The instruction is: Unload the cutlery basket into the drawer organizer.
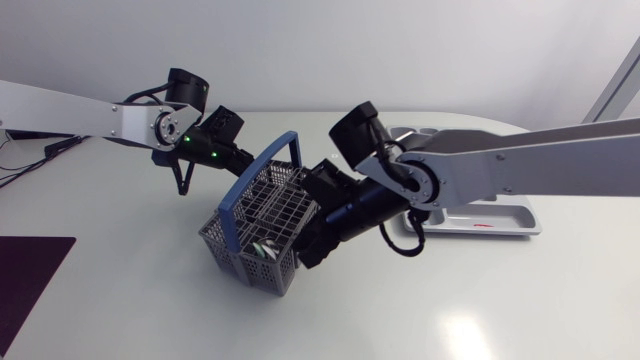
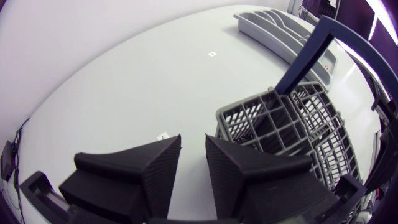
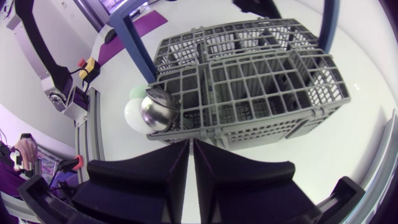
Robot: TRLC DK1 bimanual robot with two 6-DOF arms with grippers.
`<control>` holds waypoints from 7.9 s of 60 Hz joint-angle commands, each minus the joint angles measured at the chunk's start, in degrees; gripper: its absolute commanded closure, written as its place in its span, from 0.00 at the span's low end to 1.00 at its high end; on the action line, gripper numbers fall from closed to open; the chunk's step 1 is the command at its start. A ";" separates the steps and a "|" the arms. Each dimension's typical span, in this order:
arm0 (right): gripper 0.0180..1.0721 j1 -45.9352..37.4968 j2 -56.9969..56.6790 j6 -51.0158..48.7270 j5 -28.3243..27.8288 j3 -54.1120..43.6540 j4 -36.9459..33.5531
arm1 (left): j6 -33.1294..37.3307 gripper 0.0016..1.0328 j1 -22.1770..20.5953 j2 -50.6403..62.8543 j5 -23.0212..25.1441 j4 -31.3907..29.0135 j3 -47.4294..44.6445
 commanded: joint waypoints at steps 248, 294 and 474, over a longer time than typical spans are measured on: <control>0.05 -8.66 -23.86 -13.92 6.90 -22.08 9.16 | 59.65 0.12 6.19 -55.30 10.99 -6.84 -41.02; 0.05 -7.34 -22.01 -13.57 6.98 -22.52 10.65 | 77.66 0.64 2.41 -50.20 5.63 1.60 -44.54; 0.05 -7.08 -23.24 -12.52 6.28 -25.68 13.55 | 88.65 0.96 6.01 -58.99 3.08 -11.23 -32.14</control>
